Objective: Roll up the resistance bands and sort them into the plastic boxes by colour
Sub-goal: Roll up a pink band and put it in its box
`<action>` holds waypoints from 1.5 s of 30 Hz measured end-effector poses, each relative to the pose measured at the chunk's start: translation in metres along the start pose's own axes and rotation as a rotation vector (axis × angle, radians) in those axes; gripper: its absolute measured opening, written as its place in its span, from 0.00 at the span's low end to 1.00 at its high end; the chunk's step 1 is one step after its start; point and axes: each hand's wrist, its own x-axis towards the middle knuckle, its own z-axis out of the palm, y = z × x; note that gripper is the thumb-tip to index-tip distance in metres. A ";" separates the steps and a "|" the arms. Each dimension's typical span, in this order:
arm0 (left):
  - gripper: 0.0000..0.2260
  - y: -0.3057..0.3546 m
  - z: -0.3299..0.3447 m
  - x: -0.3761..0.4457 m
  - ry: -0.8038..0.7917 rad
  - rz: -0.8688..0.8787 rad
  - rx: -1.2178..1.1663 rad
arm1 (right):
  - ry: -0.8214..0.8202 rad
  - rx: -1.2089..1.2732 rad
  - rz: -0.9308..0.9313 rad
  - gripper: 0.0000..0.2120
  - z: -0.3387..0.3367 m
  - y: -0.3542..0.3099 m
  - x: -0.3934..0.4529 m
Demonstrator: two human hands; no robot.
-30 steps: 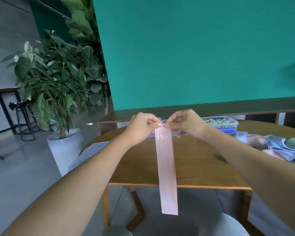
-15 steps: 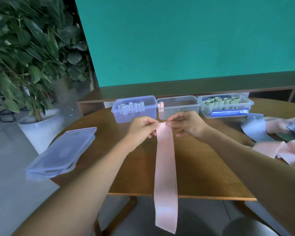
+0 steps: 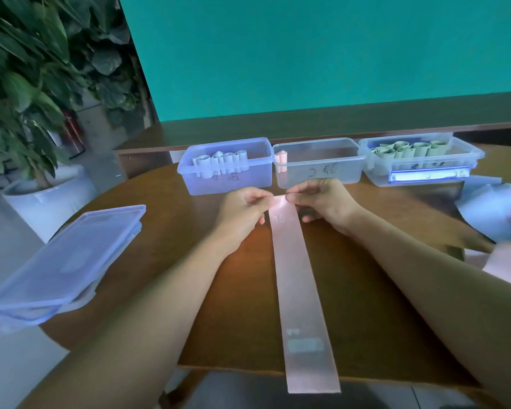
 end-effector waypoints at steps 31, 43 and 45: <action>0.25 0.009 -0.023 -0.088 -0.109 0.026 0.630 | -0.053 -0.745 -0.166 0.22 0.006 -0.002 -0.107; 0.07 0.027 -0.038 -0.192 -0.311 0.268 0.318 | -0.340 -0.435 -0.374 0.14 -0.007 -0.013 -0.187; 0.09 0.024 -0.036 -0.195 -0.323 0.323 0.371 | -0.369 -0.434 -0.365 0.14 -0.011 -0.012 -0.187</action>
